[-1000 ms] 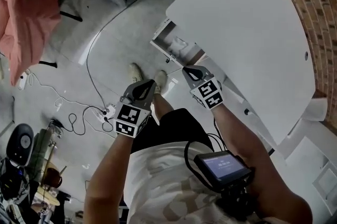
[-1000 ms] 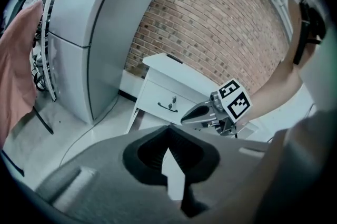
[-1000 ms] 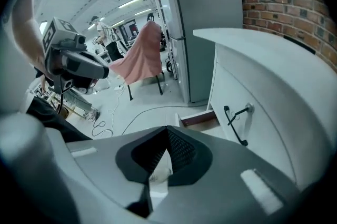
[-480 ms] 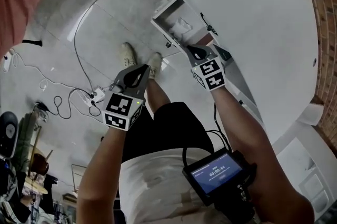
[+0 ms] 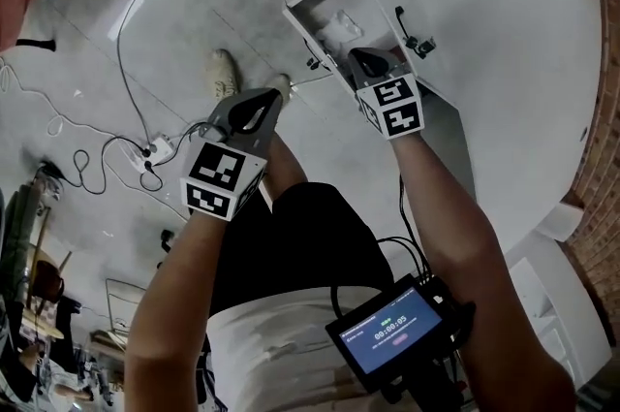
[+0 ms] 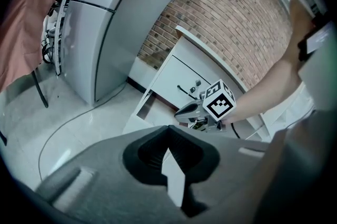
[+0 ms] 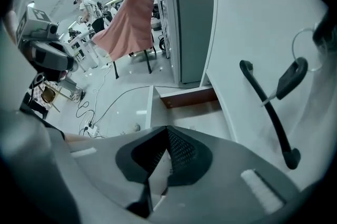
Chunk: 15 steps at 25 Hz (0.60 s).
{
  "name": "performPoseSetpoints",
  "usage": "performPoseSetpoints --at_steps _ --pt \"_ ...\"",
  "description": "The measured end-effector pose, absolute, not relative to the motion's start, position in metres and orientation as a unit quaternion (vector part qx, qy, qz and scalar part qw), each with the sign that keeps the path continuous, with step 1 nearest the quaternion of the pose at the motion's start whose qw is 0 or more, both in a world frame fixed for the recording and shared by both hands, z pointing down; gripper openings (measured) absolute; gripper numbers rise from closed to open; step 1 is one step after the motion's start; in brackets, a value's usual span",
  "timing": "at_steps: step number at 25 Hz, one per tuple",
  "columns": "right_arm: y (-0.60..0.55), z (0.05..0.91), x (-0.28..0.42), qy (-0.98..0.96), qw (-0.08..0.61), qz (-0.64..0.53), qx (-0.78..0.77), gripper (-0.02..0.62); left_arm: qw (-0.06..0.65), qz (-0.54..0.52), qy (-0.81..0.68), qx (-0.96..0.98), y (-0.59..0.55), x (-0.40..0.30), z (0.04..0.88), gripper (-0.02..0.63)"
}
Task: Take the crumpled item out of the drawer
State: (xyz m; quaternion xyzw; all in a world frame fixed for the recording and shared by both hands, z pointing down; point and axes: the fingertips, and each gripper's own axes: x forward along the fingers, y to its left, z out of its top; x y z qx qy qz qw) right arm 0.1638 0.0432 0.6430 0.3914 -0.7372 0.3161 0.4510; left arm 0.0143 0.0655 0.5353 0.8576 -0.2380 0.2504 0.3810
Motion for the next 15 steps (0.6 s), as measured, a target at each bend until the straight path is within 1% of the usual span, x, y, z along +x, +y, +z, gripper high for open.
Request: performPoseSetpoints --at_steps 7,15 --pt "0.044 0.688 0.178 -0.714 0.486 0.325 0.384 0.008 0.391 0.243 -0.229 0.858 0.073 0.026 0.557 0.004" --pt "0.049 0.737 0.188 -0.694 0.551 0.321 0.334 0.008 0.4 0.236 -0.228 0.856 0.071 0.025 0.582 0.003"
